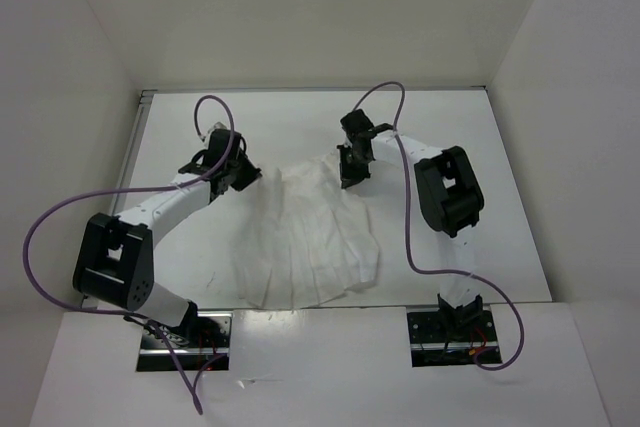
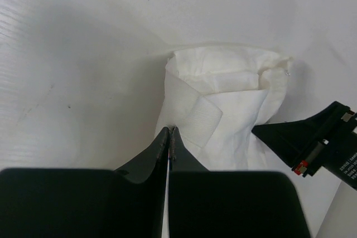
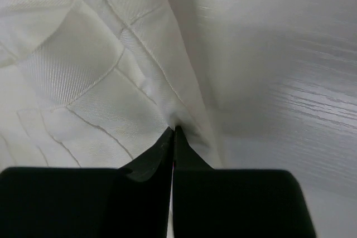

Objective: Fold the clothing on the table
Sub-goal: Flatten the skirt out

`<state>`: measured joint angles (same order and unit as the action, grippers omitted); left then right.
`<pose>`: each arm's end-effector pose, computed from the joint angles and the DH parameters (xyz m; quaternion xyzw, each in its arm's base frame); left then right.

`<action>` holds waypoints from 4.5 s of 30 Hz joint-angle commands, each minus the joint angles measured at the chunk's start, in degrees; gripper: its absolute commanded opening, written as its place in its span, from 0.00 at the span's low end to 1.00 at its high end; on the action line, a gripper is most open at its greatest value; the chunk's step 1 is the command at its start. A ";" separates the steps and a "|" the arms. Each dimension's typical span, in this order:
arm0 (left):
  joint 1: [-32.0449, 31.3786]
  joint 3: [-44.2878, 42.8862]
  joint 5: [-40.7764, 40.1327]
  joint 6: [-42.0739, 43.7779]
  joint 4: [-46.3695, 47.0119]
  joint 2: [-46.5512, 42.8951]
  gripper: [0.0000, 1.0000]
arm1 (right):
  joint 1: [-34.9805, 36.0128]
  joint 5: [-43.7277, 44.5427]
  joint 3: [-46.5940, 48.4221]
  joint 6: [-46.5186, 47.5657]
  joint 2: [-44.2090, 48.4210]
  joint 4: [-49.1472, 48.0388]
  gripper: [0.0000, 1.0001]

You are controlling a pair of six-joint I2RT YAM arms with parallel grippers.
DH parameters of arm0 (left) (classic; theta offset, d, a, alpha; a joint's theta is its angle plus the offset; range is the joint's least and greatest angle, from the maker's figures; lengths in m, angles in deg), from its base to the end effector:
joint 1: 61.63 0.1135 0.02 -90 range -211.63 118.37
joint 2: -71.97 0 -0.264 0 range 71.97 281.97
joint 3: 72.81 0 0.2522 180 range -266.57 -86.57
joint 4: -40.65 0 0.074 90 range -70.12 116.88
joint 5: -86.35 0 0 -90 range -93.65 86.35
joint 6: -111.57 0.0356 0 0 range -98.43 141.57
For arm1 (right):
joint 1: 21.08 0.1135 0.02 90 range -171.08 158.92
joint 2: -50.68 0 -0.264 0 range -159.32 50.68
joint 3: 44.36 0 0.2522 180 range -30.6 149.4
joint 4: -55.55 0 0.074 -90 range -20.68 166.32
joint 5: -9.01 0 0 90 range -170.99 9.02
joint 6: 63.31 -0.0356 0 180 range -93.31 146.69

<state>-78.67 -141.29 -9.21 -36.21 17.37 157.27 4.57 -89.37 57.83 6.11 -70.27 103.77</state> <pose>0.3103 -0.0915 0.2331 -0.3344 0.8419 -0.2210 0.3614 0.3919 0.1940 0.1583 -0.0578 0.9757 0.1440 0.1549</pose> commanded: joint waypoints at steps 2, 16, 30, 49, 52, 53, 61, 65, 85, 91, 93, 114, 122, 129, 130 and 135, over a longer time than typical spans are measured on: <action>3.32 -1.53 -0.77 3.72 -1.90 -2.15 0.00 | -0.16 10.74 -1.94 -3.58 6.33 2.27 0.00; 8.78 -3.56 -3.50 9.18 -6.75 -6.37 0.00 | -6.93 14.20 -7.21 -6.32 15.04 6.06 0.00; 9.83 -4.08 -2.61 7.33 -2.17 2.24 0.82 | -2.63 -0.83 -7.12 -1.66 15.93 1.23 0.54; 9.83 -0.04 -4.28 6.88 -1.56 4.08 0.89 | 8.89 -3.04 -15.63 -3.15 8.17 10.01 0.06; 9.83 0.49 -5.51 7.50 -1.03 4.62 0.89 | 10.30 -1.12 -19.60 -6.22 12.57 13.61 0.03; 9.83 0.49 -6.21 7.51 -1.03 4.62 0.89 | 11.08 1.67 -21.17 -7.01 14.14 14.58 0.03; 9.83 1.80 -2.81 11.98 4.31 4.62 0.83 | 8.54 17.16 -17.87 -12.56 18.90 23.28 0.03; 9.83 3.91 10.62 18.55 16.85 5.40 0.78 | 8.54 19.98 -11.00 -12.03 20.22 25.57 0.13; 9.83 0.93 39.92 22.62 27.18 18.24 0.51 | -0.24 18.58 -1.67 -10.97 22.86 24.52 0.29; 8.78 0.93 40.80 22.01 28.68 22.36 0.19 | -4.55 17.35 -1.15 -9.84 22.86 18.73 0.51; 8.78 0.31 41.42 21.40 29.29 22.98 0.00 | -5.25 15.33 -1.15 -6.69 22.33 12.95 0.59; 8.78 -0.74 40.81 21.39 27.36 21.75 0.00 | -8.16 18.40 1.13 6.78 5.47 -7.30 0.51; 8.78 -0.74 40.81 21.39 27.36 21.75 0.00 | -8.69 13.92 1.67 7.31 1.68 -6.77 0.47; 9.30 -1.36 40.81 21.39 27.36 22.81 0.00 | -8.69 9.00 1.14 7.92 -0.16 -6.77 0.41; 9.30 -1.36 40.81 21.39 27.36 22.81 0.00 | -8.69 8.21 1.14 7.92 -0.69 -6.77 0.38; 9.83 -1.36 41.33 21.39 27.36 23.34 0.00 | -8.69 7.23 1.14 6.62 -2.72 -6.25 0.00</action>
<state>-69.55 -141.03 29.98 -16.08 42.76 179.83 -3.86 -80.58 58.11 13.48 -70.62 98.35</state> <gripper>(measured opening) 0.016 0.038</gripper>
